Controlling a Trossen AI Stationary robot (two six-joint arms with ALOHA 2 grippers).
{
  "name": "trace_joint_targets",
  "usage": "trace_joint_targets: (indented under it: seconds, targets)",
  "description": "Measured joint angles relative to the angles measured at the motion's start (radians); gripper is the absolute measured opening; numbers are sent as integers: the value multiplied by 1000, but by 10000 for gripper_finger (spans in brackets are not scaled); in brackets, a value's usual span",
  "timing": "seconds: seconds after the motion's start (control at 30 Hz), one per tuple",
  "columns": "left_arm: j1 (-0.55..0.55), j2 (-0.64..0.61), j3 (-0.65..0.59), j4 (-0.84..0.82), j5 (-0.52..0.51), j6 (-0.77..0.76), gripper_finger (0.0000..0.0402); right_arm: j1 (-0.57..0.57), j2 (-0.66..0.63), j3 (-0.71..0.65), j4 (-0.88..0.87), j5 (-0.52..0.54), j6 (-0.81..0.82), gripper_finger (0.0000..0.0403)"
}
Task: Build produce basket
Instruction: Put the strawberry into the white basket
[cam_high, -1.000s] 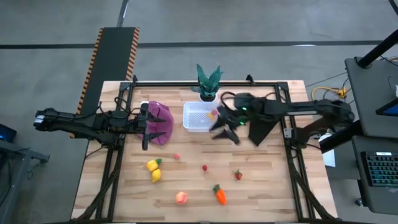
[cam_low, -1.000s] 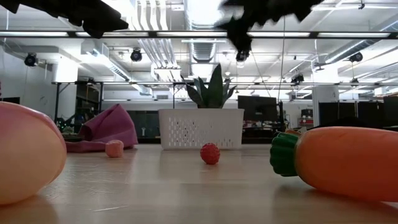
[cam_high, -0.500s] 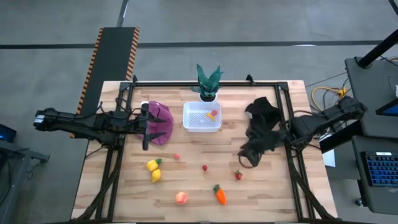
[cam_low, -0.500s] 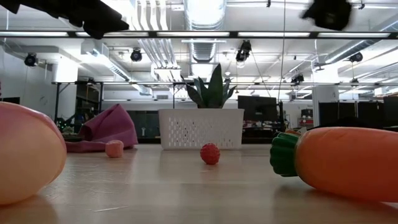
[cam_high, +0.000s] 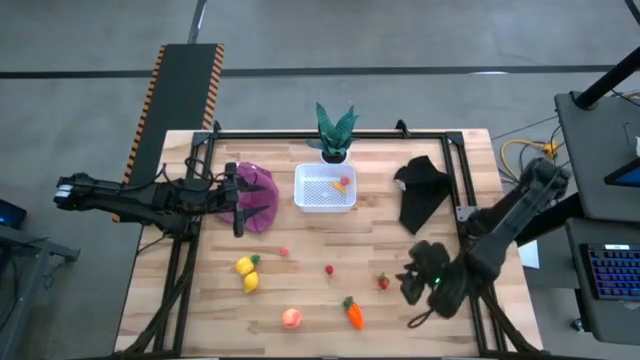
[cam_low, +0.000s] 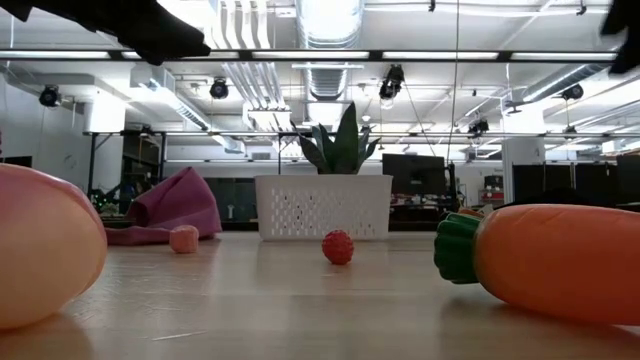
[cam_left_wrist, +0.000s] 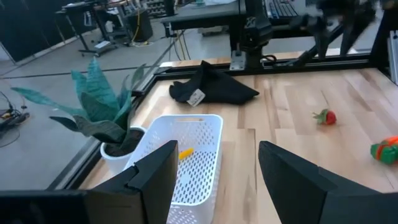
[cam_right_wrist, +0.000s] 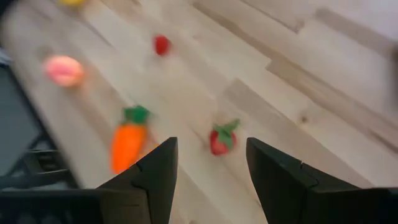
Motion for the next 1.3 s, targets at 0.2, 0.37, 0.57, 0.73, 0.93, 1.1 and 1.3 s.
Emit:
trace_joint_targets:
  seconds: [0.2, 0.37, 0.57, 0.73, 0.93, 1.1, 1.3]
  targets:
    - [0, 14, 0, 4, 4, 25, 209, 49, 186, 4, 2, -15, 130, 182]
    - [0, 36, 0, 5, 4, 24, 209, 56, 312, 52, 17, 11, 177, 182]
    - [0, 67, 0, 12, 5, 25, 209, 46, 450, 115, 22, 89, 172, 182]
    - [0, 89, 0, 25, 5, 25, 209, 24, 521, 122, 23, 87, 183, 183]
    - [2, 94, 0, 27, 5, 26, 209, 3, 560, 119, 22, 88, 177, 183]
    - [2, 92, 0, 23, 5, 26, 209, -11, 599, 119, 24, 87, 172, 183]
    - [1, 101, 0, 28, 5, 26, 209, -12, 616, 119, 23, 89, 158, 182]
